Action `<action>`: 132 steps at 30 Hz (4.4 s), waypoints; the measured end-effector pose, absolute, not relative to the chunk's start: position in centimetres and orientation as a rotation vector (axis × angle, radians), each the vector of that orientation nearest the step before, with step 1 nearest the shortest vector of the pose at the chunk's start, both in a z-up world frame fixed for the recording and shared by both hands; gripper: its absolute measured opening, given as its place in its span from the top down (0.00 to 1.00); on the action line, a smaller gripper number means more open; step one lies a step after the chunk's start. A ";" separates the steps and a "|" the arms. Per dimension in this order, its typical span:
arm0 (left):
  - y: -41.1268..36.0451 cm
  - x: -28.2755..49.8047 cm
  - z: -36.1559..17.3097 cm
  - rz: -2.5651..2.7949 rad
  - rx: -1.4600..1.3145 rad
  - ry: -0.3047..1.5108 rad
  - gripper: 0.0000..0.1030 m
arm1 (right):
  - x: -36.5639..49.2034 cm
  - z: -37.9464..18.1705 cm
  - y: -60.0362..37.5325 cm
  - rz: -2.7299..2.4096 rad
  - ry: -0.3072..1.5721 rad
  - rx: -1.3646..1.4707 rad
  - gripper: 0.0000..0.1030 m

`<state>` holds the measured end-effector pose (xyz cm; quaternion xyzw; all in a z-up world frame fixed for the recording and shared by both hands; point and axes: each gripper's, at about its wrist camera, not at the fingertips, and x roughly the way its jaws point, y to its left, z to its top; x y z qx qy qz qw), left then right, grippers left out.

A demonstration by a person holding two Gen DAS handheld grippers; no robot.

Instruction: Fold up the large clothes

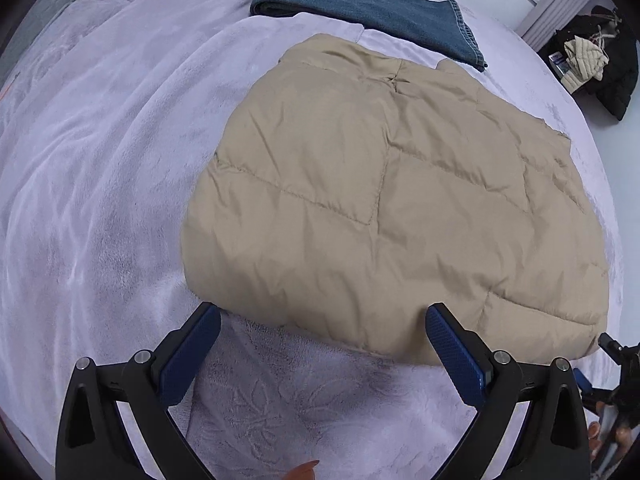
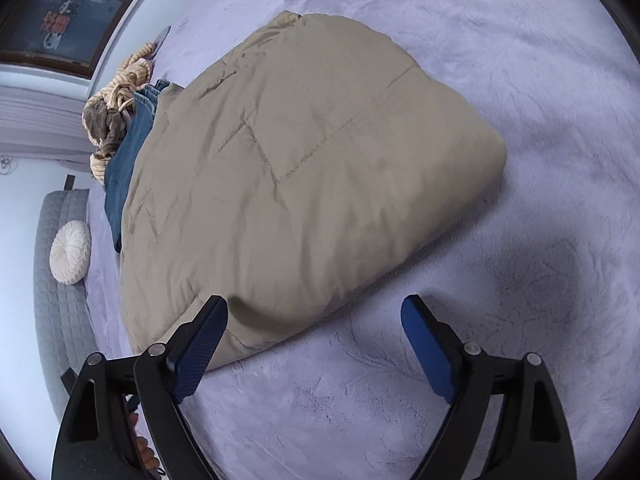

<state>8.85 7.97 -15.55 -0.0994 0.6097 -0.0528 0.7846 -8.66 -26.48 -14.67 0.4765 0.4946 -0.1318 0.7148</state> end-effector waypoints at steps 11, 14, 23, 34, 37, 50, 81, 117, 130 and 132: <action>12.4 7.6 -20.1 -0.177 -0.608 1.373 0.01 | -7.3 -16.9 -26.9 -0.241 0.920 1.302 0.00; 12.6 8.2 -21.9 -0.226 -0.764 1.383 0.01 | -6.4 -16.8 -26.8 -0.214 0.880 1.325 0.00; 11.2 13.1 -21.7 -0.183 -0.769 1.232 0.03 | -3.6 -19.3 -26.9 -0.188 0.955 1.354 0.00; 9.5 13.8 -17.1 -0.302 -0.492 1.096 0.80 | -4.4 -18.6 -27.3 -0.164 0.895 1.382 0.72; 9.9 13.2 -15.3 -0.345 -0.445 1.069 0.80 | -5.1 -17.2 -27.0 -0.165 0.863 1.359 0.76; 12.7 3.2 -11.8 -0.421 -0.361 1.074 0.80 | -12.3 -12.9 -24.0 -0.159 0.924 1.274 0.77; 21.2 -13.5 -13.5 0.042 -0.207 1.310 0.38 | -28.1 -11.4 -21.8 -0.281 1.184 1.155 0.39; 14.1 -15.3 -5.7 -0.194 -0.040 1.263 0.01 | -24.6 -5.6 -11.7 -0.078 1.247 0.781 0.13; 16.9 -10.0 -8.6 -0.251 -0.018 1.336 0.01 | -20.4 -7.1 -8.0 -0.201 1.267 0.757 0.12; 17.0 -9.3 -9.2 -0.257 -0.017 1.349 0.01 | -19.9 -7.5 -7.6 -0.221 1.291 0.743 0.12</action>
